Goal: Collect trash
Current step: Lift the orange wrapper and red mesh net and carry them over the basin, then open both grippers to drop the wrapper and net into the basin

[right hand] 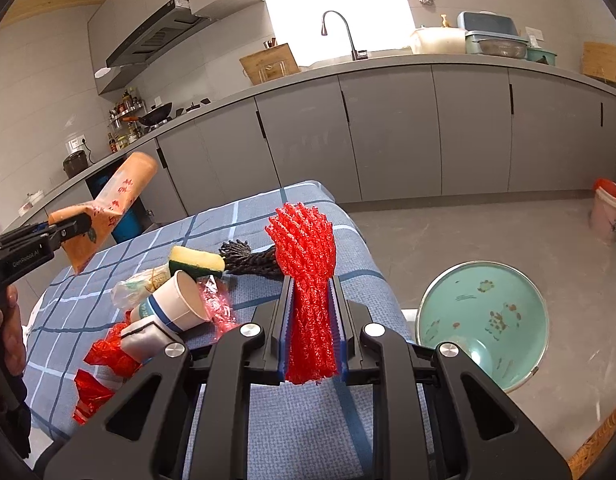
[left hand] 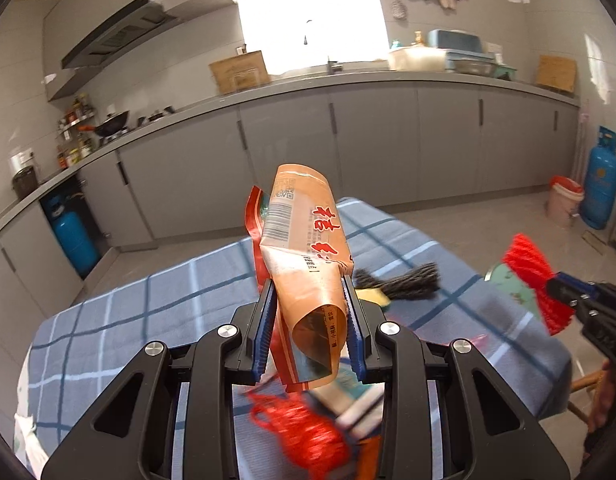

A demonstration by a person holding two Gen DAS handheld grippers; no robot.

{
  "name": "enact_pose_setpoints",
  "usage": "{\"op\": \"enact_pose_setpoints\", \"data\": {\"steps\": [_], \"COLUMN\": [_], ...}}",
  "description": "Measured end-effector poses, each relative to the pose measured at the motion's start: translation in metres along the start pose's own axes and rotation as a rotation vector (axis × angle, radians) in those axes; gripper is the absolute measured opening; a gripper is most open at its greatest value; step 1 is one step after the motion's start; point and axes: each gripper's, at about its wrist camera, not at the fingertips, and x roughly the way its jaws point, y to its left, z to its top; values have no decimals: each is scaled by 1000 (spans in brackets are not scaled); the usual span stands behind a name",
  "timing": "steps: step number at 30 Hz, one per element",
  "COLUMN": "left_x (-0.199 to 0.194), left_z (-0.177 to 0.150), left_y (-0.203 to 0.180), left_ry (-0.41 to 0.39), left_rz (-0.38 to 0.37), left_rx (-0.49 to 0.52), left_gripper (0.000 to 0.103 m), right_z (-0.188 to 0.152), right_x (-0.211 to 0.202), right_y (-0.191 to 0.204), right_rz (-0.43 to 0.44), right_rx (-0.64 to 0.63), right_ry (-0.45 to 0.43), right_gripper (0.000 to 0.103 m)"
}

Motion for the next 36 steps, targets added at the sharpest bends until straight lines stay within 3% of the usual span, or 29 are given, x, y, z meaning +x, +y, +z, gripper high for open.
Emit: {"op": "enact_pose_setpoints", "data": {"steps": [8, 16, 24, 29, 31, 35, 36], "left_x": [15, 45, 74, 97, 106, 117, 118], "left_z": [21, 34, 38, 33, 32, 27, 26], "left_y": [-87, -166, -229, -255, -266, -267, -265], "left_ry": [-23, 6, 38, 69, 76, 101, 102], "left_rz": [-184, -334, -431, -447, -461, -459, -450], "left_rx": [84, 131, 176, 203, 219, 215, 210], "left_gripper": [33, 33, 36, 41, 61, 65, 70], "right_z": [7, 7, 4, -1, -3, -7, -7], "right_x": [-1, 11, 30, 42, 46, 50, 50], "right_y": [-51, -116, -166, -195, -205, -213, -213], "right_rz": [-104, -212, -273, -308, -318, -323, -324], "right_rx": [42, 88, 122, 150, 166, 184, 186], "right_ry": [-16, 6, 34, 42, 42, 46, 44], "right_gripper": [19, 20, 22, 23, 33, 43, 53]}}
